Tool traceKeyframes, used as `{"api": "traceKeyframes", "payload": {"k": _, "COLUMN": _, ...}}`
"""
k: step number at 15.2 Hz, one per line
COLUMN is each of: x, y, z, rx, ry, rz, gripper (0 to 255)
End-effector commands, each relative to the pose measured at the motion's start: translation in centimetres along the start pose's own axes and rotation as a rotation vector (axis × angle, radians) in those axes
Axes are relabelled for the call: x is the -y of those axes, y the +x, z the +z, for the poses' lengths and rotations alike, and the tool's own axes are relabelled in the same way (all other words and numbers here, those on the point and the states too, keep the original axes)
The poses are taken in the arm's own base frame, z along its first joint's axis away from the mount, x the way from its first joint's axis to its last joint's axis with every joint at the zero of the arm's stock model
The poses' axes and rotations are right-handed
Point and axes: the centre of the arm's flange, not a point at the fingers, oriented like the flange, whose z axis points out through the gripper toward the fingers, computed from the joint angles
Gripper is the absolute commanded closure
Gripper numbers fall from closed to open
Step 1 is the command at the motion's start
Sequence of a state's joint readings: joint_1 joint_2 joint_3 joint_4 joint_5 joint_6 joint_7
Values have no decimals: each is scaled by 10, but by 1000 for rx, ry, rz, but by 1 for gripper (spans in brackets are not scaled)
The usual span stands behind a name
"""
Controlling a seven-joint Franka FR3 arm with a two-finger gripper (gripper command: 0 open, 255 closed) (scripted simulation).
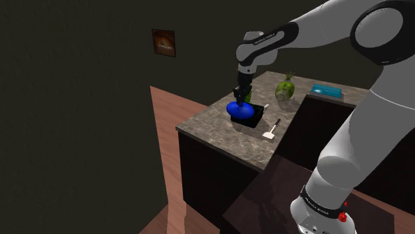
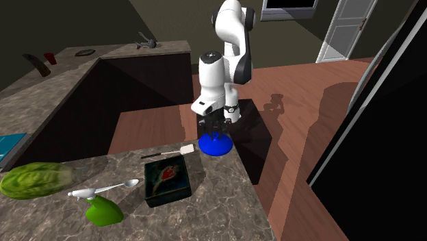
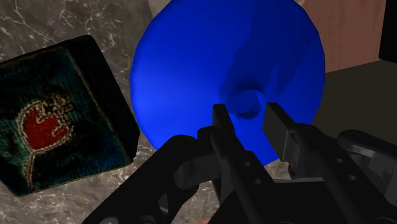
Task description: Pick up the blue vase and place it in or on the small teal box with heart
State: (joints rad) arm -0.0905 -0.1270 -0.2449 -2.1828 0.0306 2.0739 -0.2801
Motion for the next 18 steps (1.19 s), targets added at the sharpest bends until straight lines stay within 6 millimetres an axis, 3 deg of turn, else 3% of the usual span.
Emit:
{"api": "traceKeyframes", "payload": {"k": 1, "x": 1, "y": 0, "z": -8, "rx": 0, "ry": 0, "rz": 0, "gripper": 255}}
{"api": "traceKeyframes", "payload": {"k": 18, "x": -201, "y": 85, "z": -56, "rx": 0, "ry": 0, "rz": 0, "gripper": 255}}
